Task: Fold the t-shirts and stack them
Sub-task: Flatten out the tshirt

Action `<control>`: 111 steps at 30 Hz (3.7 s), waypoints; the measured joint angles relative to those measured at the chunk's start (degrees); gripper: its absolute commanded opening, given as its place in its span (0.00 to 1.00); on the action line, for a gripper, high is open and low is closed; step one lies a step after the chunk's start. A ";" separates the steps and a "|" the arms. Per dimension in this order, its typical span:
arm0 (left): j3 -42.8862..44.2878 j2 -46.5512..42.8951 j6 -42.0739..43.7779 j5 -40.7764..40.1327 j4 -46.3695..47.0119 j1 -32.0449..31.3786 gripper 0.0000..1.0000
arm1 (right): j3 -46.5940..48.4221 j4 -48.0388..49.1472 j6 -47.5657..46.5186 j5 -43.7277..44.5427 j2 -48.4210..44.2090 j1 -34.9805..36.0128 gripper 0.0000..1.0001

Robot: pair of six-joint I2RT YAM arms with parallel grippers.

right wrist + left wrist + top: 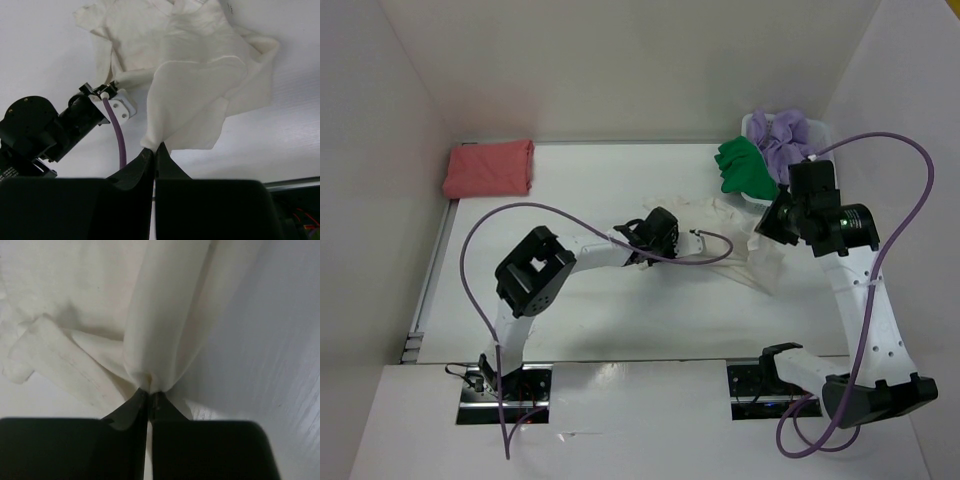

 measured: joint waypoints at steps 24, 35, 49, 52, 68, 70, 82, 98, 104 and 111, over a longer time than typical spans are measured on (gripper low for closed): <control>19.26 -47.63 7.10 -14.40 -38.60 7.65 0.00 | -2.36 2.19 -5.66 -7.98 -4.35 -0.72 0.00; 19.17 -15.63 8.74 -10.03 -27.61 17.62 0.79 | -13.73 7.06 -4.17 -13.86 -3.32 -0.48 0.00; 5.33 -35.78 6.93 -6.27 -30.23 0.35 1.00 | -19.91 12.70 -3.10 -14.45 -1.31 0.17 0.00; -3.65 -40.85 5.75 -1.11 -33.16 -10.45 1.00 | -22.14 13.66 -3.08 -14.49 -1.97 0.17 0.00; -20.39 -21.29 -2.23 4.57 -34.82 -20.57 1.00 | -24.44 14.10 -1.40 -13.25 -8.76 0.57 0.00; -20.55 -21.20 -3.17 4.28 -33.88 -20.57 0.94 | -24.50 14.08 -1.20 -12.96 -8.92 0.57 0.00; -21.29 -20.59 -5.16 1.90 -32.94 -19.06 0.00 | -24.28 13.86 -0.79 -12.41 -8.02 0.66 0.00; -19.12 -59.63 5.84 -10.71 -42.14 16.44 0.00 | -9.88 4.94 -3.17 -8.55 6.47 0.72 0.00; 2.01 -32.35 9.81 -11.17 -40.72 29.59 0.00 | 36.17 1.49 -7.10 -14.62 45.05 -2.71 0.00; 54.40 -14.82 3.69 -0.15 -34.53 43.12 0.00 | 79.41 6.93 -3.13 -21.81 64.32 -11.47 0.00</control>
